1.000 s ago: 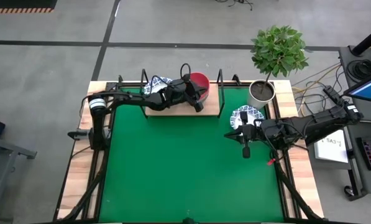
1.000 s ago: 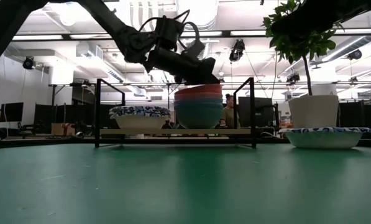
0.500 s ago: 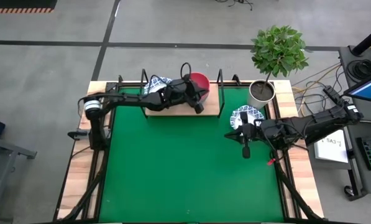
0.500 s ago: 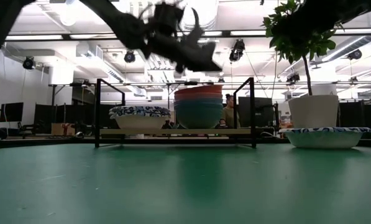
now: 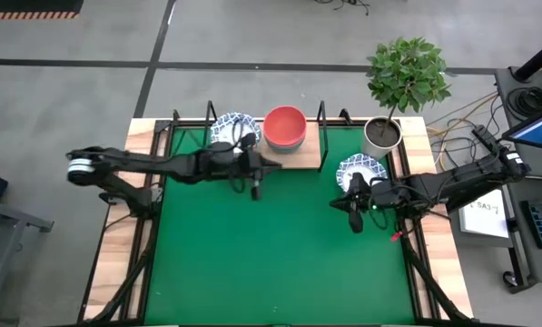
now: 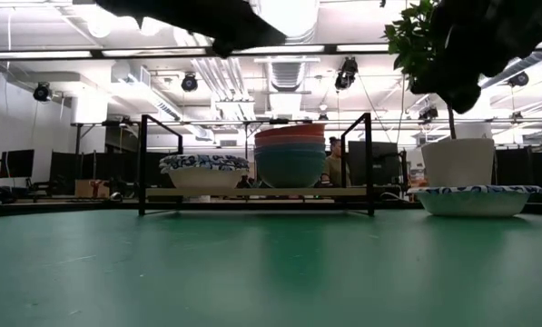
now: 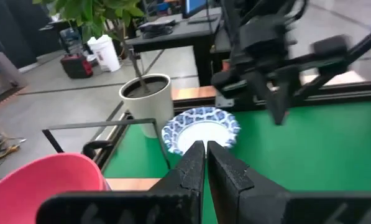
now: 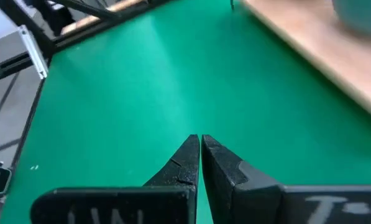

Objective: Place and stack bowls onto a shelf
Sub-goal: Stack the white patterned bowl on top of the white patterned bowl on the shelf

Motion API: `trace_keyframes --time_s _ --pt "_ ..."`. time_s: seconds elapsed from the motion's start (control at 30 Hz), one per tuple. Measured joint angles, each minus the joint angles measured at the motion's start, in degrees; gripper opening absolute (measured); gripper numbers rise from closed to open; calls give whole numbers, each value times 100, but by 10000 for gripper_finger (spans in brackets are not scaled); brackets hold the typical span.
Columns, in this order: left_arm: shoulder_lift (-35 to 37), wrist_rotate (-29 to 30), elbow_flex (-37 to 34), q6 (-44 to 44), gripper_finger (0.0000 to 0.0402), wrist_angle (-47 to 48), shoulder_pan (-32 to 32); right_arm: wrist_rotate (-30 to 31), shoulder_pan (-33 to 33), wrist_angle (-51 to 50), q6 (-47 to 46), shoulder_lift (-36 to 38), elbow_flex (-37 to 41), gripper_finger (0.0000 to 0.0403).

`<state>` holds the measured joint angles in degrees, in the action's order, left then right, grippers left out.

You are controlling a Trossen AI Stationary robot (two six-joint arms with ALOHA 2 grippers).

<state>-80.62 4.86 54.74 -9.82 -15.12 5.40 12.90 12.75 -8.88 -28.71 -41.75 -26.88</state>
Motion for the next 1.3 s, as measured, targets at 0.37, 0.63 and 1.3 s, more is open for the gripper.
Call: trace_keyframes --time_s 0.37,0.63,1.3 --pt "1270 4 -1017 963 1 -37 -360 -441 -2 -1149 -1163 -275 -76 9" --pt "1368 -9 -1050 1721 1 546 -360 -718 -3 -1494 -1496 -333 -76 9" --pt "1298 -444 -1046 1936 1 851 -360 -540 -12 -3307 -832 -990 -1378 32"
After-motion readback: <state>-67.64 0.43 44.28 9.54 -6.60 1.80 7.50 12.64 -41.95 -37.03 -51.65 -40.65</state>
